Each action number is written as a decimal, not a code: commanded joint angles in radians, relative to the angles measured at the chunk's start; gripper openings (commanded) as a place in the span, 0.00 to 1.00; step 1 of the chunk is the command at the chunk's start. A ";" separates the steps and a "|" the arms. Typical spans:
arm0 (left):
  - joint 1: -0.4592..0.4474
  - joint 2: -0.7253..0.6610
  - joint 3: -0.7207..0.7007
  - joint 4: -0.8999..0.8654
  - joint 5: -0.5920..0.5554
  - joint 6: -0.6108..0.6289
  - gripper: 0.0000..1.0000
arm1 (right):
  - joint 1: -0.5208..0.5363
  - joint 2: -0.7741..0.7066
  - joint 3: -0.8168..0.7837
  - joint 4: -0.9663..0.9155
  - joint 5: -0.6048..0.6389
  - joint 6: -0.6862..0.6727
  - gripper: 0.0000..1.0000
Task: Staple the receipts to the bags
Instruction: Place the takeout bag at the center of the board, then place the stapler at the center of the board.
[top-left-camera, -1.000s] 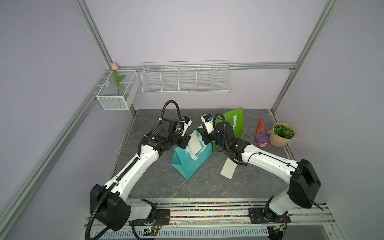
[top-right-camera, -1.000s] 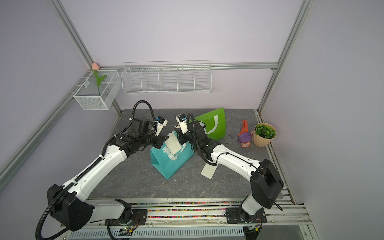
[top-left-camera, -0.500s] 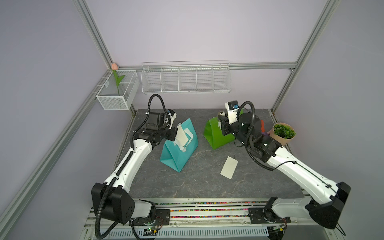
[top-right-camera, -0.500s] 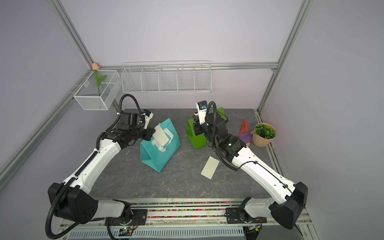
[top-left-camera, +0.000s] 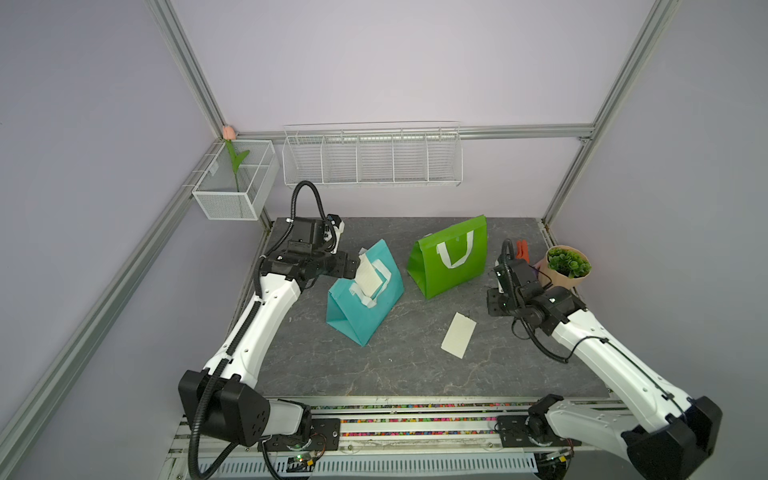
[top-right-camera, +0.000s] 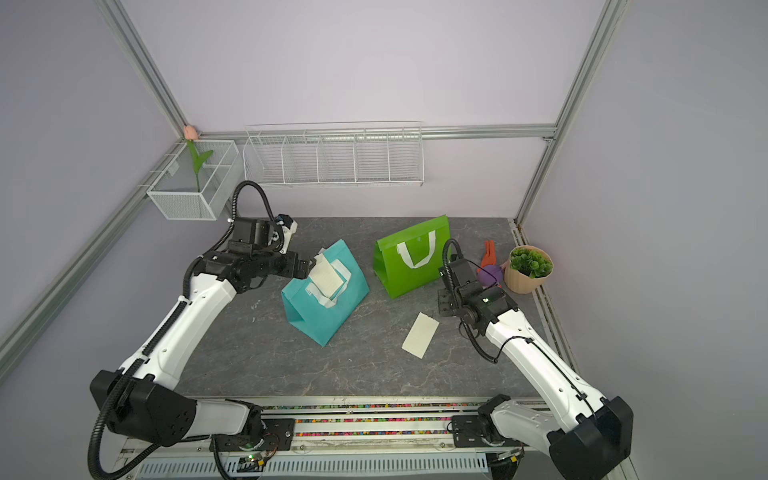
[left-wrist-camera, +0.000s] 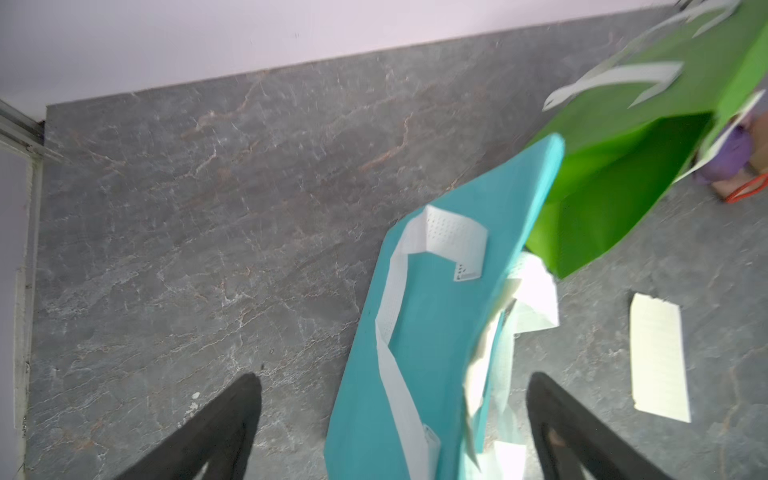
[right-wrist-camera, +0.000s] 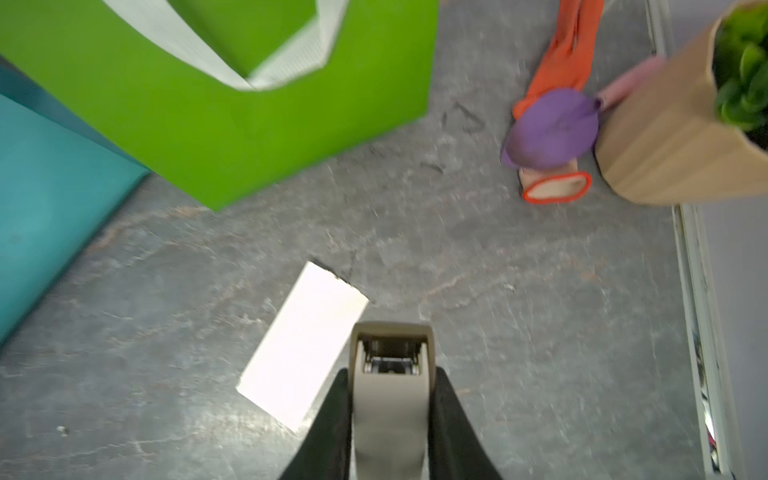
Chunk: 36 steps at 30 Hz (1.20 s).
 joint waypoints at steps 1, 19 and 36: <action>-0.099 -0.020 0.111 -0.034 0.042 -0.051 0.99 | -0.049 0.059 -0.054 -0.040 -0.060 0.034 0.06; -0.287 0.617 0.724 -0.125 0.105 0.077 0.93 | -0.263 0.469 -0.082 0.132 -0.238 -0.047 0.14; -0.343 0.890 1.066 -0.294 0.114 0.110 0.64 | -0.339 0.445 -0.069 0.129 -0.254 -0.088 0.73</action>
